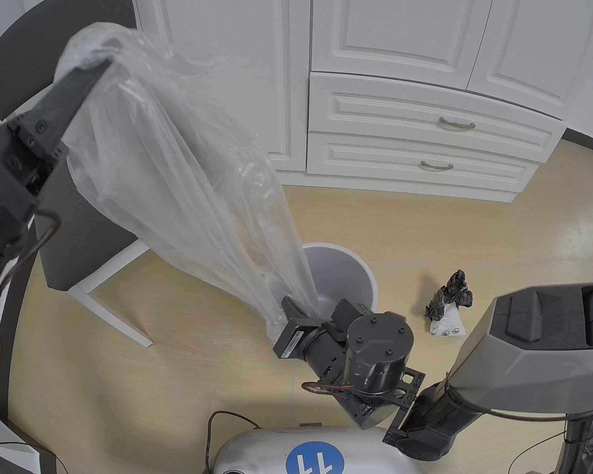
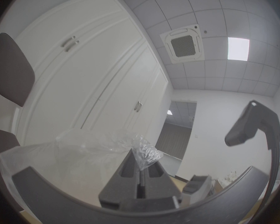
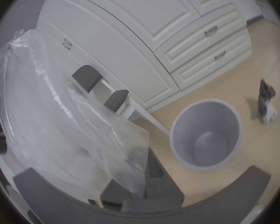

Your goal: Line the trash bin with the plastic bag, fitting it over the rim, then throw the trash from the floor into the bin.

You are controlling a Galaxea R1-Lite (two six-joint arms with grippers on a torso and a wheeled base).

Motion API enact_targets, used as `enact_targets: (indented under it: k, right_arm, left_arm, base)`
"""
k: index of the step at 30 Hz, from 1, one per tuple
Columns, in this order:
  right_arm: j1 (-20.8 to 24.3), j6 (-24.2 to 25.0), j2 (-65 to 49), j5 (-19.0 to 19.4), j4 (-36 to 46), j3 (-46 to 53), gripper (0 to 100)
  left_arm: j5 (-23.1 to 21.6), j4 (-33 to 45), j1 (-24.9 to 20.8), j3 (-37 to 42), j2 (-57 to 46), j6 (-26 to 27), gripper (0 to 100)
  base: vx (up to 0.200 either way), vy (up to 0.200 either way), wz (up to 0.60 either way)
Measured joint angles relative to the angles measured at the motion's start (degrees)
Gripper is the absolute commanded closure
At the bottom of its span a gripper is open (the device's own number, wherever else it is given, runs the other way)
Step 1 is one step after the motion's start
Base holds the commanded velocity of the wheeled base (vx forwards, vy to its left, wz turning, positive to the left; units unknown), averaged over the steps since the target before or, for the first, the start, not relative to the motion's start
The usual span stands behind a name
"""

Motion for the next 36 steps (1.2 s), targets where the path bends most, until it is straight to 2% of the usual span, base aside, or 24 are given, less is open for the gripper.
enact_targets:
  k: [6,11,14,20,30,33,36]
  right_arm:
    - [-2.9,-7.3,-1.3,-0.9,-0.6,0.9,100]
    - [-5.8,-18.3,-3.1,-1.5,-2.6,3.3,100]
    - [-7.8,-23.1,-5.0,-1.7,-4.2,5.5,100]
    - [-11.4,-27.3,-10.1,-1.8,-4.8,8.8,100]
    - [-14.6,-31.1,-15.8,-1.8,-5.3,10.9,100]
    - [-15.3,-31.8,-16.7,-1.8,-5.3,11.0,100]
    - [-16.0,-32.2,-17.2,-2.0,-5.3,10.9,100]
  left_arm:
    - [-2.6,0.2,-0.2,2.2,2.7,9.4,100]
    - [-3.1,0.8,-0.2,3.1,5.6,14.4,100]
    - [-3.2,2.2,-0.2,3.5,7.5,18.2,100]
    - [-3.3,11.3,-0.2,3.1,10.1,21.9,100]
    - [-2.3,28.6,-0.2,-1.5,11.7,22.9,100]
    - [0.4,33.7,-0.3,-3.7,12.2,22.9,100]
    - [5.4,39.0,-0.8,-6.4,13.0,23.0,100]
  base:
    - [0.0,0.0,0.0]
    - [0.0,0.0,0.0]
    - [0.0,0.0,0.0]
    - [0.0,0.0,0.0]
    - [0.0,0.0,0.0]
    - [0.0,0.0,0.0]
    - [0.0,0.0,0.0]
